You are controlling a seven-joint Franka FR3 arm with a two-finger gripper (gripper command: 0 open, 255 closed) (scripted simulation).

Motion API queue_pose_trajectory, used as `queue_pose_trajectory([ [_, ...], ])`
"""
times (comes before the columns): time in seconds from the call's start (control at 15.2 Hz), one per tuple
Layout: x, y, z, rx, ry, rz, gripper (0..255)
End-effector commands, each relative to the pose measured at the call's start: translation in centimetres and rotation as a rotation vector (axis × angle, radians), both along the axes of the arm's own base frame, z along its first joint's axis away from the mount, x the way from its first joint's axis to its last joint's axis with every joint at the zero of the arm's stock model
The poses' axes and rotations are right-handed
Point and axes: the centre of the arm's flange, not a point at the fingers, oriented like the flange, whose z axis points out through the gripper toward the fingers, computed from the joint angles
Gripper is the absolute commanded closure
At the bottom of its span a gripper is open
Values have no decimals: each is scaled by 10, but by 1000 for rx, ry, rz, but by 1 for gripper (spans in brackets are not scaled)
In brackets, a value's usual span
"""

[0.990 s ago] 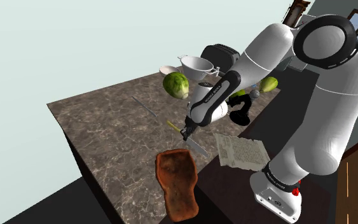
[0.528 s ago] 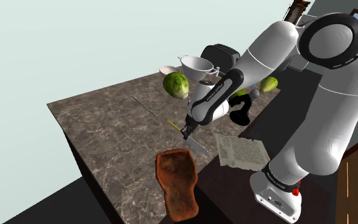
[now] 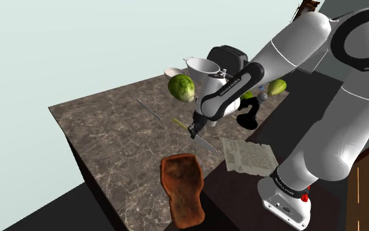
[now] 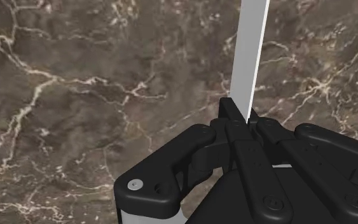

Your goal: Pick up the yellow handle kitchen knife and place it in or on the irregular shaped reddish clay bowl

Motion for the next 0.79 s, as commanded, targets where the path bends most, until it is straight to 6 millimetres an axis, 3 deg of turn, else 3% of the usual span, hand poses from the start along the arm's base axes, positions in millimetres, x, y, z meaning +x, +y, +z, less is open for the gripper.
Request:
queue_pose_trajectory([
  [0.0, 0, 0, 10, 0, 1, 0, 255],
  [0.73, 0, 0, 68, 0, 1, 0, 255],
])
